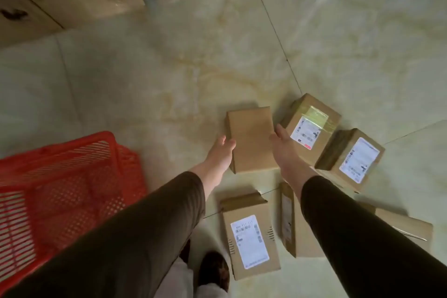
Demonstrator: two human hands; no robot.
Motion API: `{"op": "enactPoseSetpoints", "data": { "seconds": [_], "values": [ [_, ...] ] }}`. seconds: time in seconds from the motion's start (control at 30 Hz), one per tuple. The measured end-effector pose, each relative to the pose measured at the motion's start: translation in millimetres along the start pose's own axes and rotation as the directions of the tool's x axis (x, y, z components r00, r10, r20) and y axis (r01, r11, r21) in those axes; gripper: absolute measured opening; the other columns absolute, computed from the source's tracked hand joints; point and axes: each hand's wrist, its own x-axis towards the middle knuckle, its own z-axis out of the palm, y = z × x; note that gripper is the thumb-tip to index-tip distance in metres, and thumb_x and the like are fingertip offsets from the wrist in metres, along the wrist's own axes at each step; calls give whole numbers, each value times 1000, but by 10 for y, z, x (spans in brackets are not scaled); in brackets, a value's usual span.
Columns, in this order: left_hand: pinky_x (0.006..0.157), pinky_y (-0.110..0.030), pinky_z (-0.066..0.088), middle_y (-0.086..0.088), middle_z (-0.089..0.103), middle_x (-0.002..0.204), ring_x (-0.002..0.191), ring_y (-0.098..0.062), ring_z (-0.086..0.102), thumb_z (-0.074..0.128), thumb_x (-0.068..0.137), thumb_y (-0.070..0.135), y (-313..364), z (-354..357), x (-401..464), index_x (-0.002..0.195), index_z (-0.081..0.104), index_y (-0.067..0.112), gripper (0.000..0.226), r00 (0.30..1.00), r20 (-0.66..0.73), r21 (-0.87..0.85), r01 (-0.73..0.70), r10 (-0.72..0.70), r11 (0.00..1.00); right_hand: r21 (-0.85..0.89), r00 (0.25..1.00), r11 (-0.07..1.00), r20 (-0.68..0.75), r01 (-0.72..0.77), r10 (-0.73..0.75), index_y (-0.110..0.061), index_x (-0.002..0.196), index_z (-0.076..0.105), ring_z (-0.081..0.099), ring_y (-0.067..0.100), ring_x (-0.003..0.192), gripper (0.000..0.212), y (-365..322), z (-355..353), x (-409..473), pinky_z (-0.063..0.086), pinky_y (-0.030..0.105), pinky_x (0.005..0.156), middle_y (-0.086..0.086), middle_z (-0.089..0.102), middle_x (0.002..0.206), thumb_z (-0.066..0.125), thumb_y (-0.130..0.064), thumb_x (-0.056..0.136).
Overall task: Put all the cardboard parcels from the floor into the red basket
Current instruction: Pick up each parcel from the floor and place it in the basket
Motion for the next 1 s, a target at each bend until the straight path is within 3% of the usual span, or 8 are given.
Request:
{"op": "enactPoseSetpoints", "data": {
  "seconds": [0.1, 0.2, 0.33, 0.47, 0.6, 0.77, 0.87, 1.0],
  "values": [
    [120, -45, 24, 3, 16, 168, 151, -22, 24, 41, 106, 38, -157, 159, 567, 161, 16, 31, 61, 997, 31, -84, 78, -76, 993, 8, 1000, 1000, -6, -24, 24, -20, 159, 27, 44, 23, 135, 56, 272, 248, 610, 35, 29, 102, 6, 41, 157, 42, -24, 106],
    [114, -37, 30, 5, 26, 164, 143, -19, 35, 42, 106, 34, -113, 164, 539, 160, 17, 31, 60, 995, 51, -158, 87, -80, 984, 55, 999, 998, 14, -44, 43, -24, 161, 22, 39, 24, 143, 61, 259, 313, 721, 33, 33, 112, 4, 37, 160, 43, -27, 104],
    [114, -45, 32, 9, 37, 159, 133, -17, 46, 46, 102, 36, -137, 170, 626, 158, 21, 39, 62, 994, 59, -227, 103, -92, 968, 70, 997, 994, 30, -78, 76, -21, 158, 32, 47, 28, 136, 57, 241, 361, 807, 38, 29, 97, 4, 47, 151, 41, -26, 101],
    [116, -42, 25, 5, 26, 164, 146, -20, 33, 45, 105, 31, -126, 86, 406, 161, 15, 32, 63, 995, 29, -237, 98, -94, 967, 13, 999, 999, 41, -32, 31, -24, 152, 42, 53, 29, 128, 59, 226, 339, 649, 44, 42, 108, 5, 55, 145, 41, -35, 93],
    [98, -31, 30, 5, 34, 160, 143, -19, 36, 42, 107, 23, -52, -66, -134, 159, 20, 30, 58, 999, -21, -258, 41, -49, 965, 13, 999, 1000, 39, 20, -21, -27, 153, 40, 54, 25, 125, 54, 58, 284, 211, 45, 39, 103, 2, 55, 143, 44, -31, 99],
    [95, -31, 31, 10, 44, 153, 125, -11, 49, 42, 107, 25, 5, -356, -1027, 157, 27, 34, 53, 998, -50, -320, -40, 25, 947, 87, 995, 992, 32, 94, -97, -29, 154, 39, 54, 20, 125, 53, -206, 230, -524, 44, 33, 97, -1, 51, 147, 48, -28, 102],
    [75, -27, 40, 13, 57, 132, 93, 5, 55, 43, 106, 24, -35, -586, -1556, 151, 38, 35, 47, 994, -83, -361, -93, 68, 928, 145, 989, 981, 62, 128, -138, -28, 152, 43, 57, 17, 120, 50, -388, 234, -1022, 48, 29, 90, -5, 54, 143, 50, -25, 102],
    [62, -22, 41, 17, 63, 121, 84, 14, 58, 46, 105, 22, -204, -956, -2191, 146, 45, 33, 42, 985, -118, -381, -163, 127, 910, 162, 975, 972, 121, 168, -189, -29, 150, 45, 59, 15, 116, 49, -507, 380, -1683, 49, 34, 96, -8, 57, 138, 51, -24, 101]
  ]
}}
